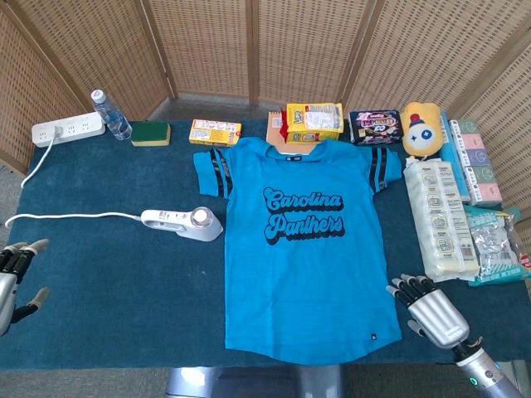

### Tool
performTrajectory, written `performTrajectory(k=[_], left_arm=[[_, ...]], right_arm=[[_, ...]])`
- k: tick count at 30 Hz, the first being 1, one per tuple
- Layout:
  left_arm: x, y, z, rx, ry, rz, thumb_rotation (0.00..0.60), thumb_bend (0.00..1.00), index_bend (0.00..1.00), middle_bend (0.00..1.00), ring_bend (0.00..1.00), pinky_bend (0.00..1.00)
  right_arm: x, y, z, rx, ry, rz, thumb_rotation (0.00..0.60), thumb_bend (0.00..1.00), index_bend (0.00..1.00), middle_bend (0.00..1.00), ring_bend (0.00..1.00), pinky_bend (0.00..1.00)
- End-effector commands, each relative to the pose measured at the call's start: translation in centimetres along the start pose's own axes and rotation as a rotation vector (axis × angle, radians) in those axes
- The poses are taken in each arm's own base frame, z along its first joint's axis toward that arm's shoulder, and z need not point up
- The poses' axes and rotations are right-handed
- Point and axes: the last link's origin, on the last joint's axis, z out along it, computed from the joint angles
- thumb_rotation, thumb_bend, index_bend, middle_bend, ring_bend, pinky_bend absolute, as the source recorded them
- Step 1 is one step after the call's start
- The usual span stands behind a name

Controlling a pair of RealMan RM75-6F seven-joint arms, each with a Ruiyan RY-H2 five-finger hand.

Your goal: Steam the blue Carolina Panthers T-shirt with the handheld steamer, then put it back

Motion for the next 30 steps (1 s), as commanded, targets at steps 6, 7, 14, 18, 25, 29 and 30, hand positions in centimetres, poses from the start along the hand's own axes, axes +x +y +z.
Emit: performTrajectory(k=[6, 7, 14, 18, 25, 29, 30], left_arm=[[0.0, 0.1, 0.0, 0.0, -0.001, -0.002, 0.6, 0.25, 0.15, 0.29, 0.21, 0.26], [0.0, 0.1, 0.0, 0.0, -0.001, -0.003, 0.6, 0.25, 0.15, 0.29, 0.21, 0.26], [-0.2, 0.2, -0.1, -0.001, -0.013, -0.004, 0.6, 0.25, 0.15, 0.29, 0.21, 0.26], [-0.1, 0.3, -0.2, -0.002, -0.011, -0.004, 0.6, 0.25, 0.15, 0.29, 0.21, 0.26], [0.0, 0.5, -0.3, -0.004, -0.009, -0.002, 0.6, 0.25, 0.15, 0.29, 0.21, 0.26], [0.0, 0.6, -0.4, -0.007, -0.01, 0.001, 0.6, 0.25, 0.15, 0.29, 0.21, 0.26], [0.0, 0.6, -0.4, -0.008, -0.01, 0.001, 0.6, 0.25, 0.15, 0.29, 0.21, 0.26]], right_arm=[[-1.2, 0.2, 0.3, 0.005, -0.02, 0.012, 0.6, 0.07, 0.23, 0.24, 0.22, 0.28], [-1.2, 0.2, 0.2, 0.005, -0.02, 0.013, 0.6, 0.07, 0.23, 0.24, 0.22, 0.28], [-1.6, 0.6, 0.2, 0.003, -0.03, -0.004, 0.6, 0.07, 0.23, 0.24, 0.22, 0.28], [-2.0, 0.5, 0.1, 0.002, -0.035, -0.001, 0.6, 0.07, 0.23, 0.24, 0.22, 0.28], [-2.4, 0.5, 0.5, 0.009, -0.041, -0.003, 0.6, 0.07, 0.23, 0.24, 0.22, 0.27], [-2.5, 0.5, 0.6, 0.009, -0.042, -0.001, 0.6, 0.07, 0.23, 0.24, 0.22, 0.27], [-2.6, 0.5, 0.6, 0.008, -0.042, 0.0, 0.6, 0.07, 0.23, 0.24, 0.22, 0.27]])
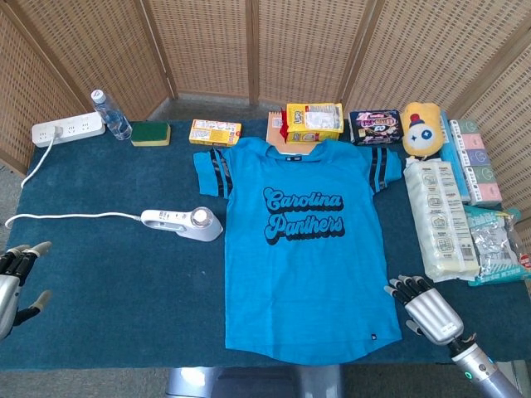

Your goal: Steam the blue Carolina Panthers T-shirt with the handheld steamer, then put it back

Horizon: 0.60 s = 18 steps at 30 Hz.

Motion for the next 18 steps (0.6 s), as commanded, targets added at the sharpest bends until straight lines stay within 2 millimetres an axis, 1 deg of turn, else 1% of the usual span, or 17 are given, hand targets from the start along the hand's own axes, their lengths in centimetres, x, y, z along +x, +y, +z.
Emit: performTrajectory(k=[1, 18], left_arm=[[0.0, 0.0, -0.1, -0.001, 0.0, 0.001, 0.6, 0.25, 0.15, 0.29, 0.21, 0.26], [-0.4, -0.5, 0.1, 0.003, -0.01, -0.008, 0.6, 0.25, 0.15, 0.29, 0.21, 0.26]], right_arm=[[-0.1, 0.0, 0.1, -0.001, -0.001, 0.002, 0.6, 0.07, 0.23, 0.24, 0.22, 0.27], [-0.3, -1.0, 1.1, 0.024, 0.0, -0.002, 0.6, 0.07, 0.23, 0.23, 0.22, 0.27]])
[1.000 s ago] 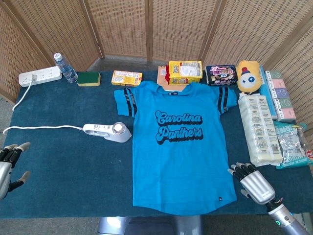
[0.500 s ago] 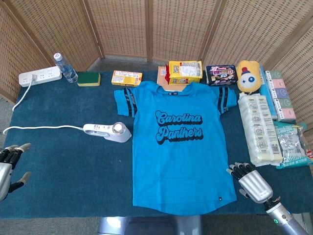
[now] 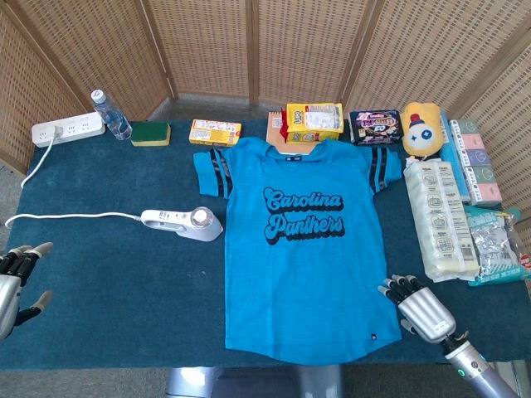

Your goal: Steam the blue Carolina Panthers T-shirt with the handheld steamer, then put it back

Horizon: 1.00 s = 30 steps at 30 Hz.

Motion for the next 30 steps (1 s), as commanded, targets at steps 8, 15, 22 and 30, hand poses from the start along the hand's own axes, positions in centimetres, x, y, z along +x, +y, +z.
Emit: performTrajectory(k=[8, 15, 22, 30], left_arm=[[-0.7, -0.8, 0.2, 0.011, -0.02, -0.005, 0.6, 0.25, 0.15, 0.29, 0.21, 0.26], [-1.2, -1.2, 0.4, 0.012, -0.026, -0.015, 0.6, 0.25, 0.15, 0.29, 0.21, 0.26], [-1.5, -1.6, 0.6, 0.016, -0.031, -0.023, 0.6, 0.25, 0.15, 0.29, 0.21, 0.26], [-1.7, -1.9, 0.8, 0.013, -0.029, -0.032, 0.6, 0.25, 0.15, 0.29, 0.21, 0.26]], right_arm=[[0.0, -1.0, 1.0, 0.018, -0.004, -0.003, 0.6, 0.07, 0.23, 0.23, 0.22, 0.27], [0.2, -2.0, 1.8, 0.037, -0.01, 0.0, 0.6, 0.07, 0.23, 0.23, 0.23, 0.27], [0.5, -2.6, 2.4, 0.046, -0.007, 0.004, 0.6, 0.09, 0.24, 0.23, 0.24, 0.27], [0.8, -3.7, 3.1, 0.056, 0.006, 0.021, 0.6, 0.12, 0.26, 0.25, 0.25, 0.28]])
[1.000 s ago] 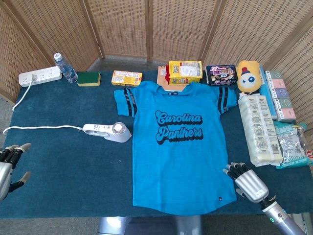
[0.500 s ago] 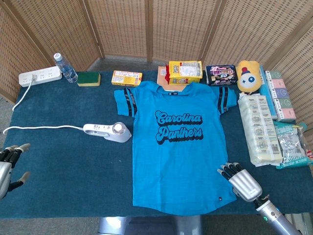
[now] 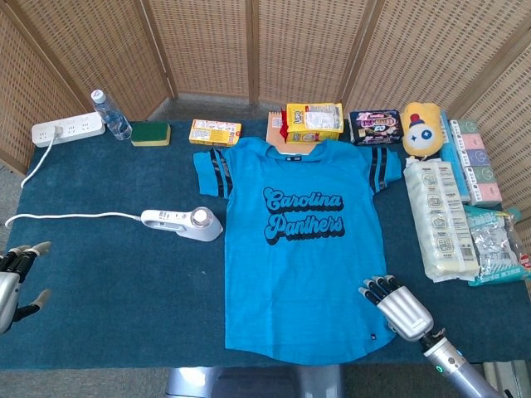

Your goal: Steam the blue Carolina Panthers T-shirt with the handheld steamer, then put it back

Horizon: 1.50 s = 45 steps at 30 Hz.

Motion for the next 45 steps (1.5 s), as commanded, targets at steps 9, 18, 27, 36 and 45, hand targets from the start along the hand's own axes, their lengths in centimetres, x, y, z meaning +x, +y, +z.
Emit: performTrajectory(k=[9, 18, 27, 36, 45], left_arm=[[-0.1, -0.3, 0.1, -0.004, 0.004, -0.008, 0.6, 0.25, 0.15, 0.29, 0.21, 0.26], [0.0, -0.5, 0.4, -0.009, 0.009, -0.005, 0.6, 0.25, 0.15, 0.29, 0.21, 0.26], [0.0, -0.4, 0.6, -0.018, 0.012, -0.007, 0.6, 0.25, 0.15, 0.29, 0.21, 0.26], [0.2, -0.5, 0.6, -0.023, 0.018, -0.008, 0.6, 0.25, 0.15, 0.29, 0.21, 0.26], [0.0, -0.2, 1.2, -0.045, -0.001, 0.014, 0.6, 0.25, 0.15, 0.29, 0.21, 0.26]], right_arm=[[0.6, -1.5, 1.1, 0.021, 0.03, 0.018, 0.6, 0.17, 0.35, 0.29, 0.3, 0.32], [0.7, -2.0, 1.7, 0.027, 0.036, 0.018, 0.6, 0.27, 0.4, 0.32, 0.33, 0.36], [1.1, -2.3, 1.9, 0.04, 0.047, 0.016, 0.6, 0.38, 0.52, 0.42, 0.44, 0.53], [1.1, -2.9, 2.4, 0.059, 0.056, 0.024, 0.6, 0.45, 0.59, 0.51, 0.52, 0.65], [1.2, -2.9, 2.4, 0.058, 0.057, 0.041, 0.6, 0.48, 0.65, 0.58, 0.61, 0.74]])
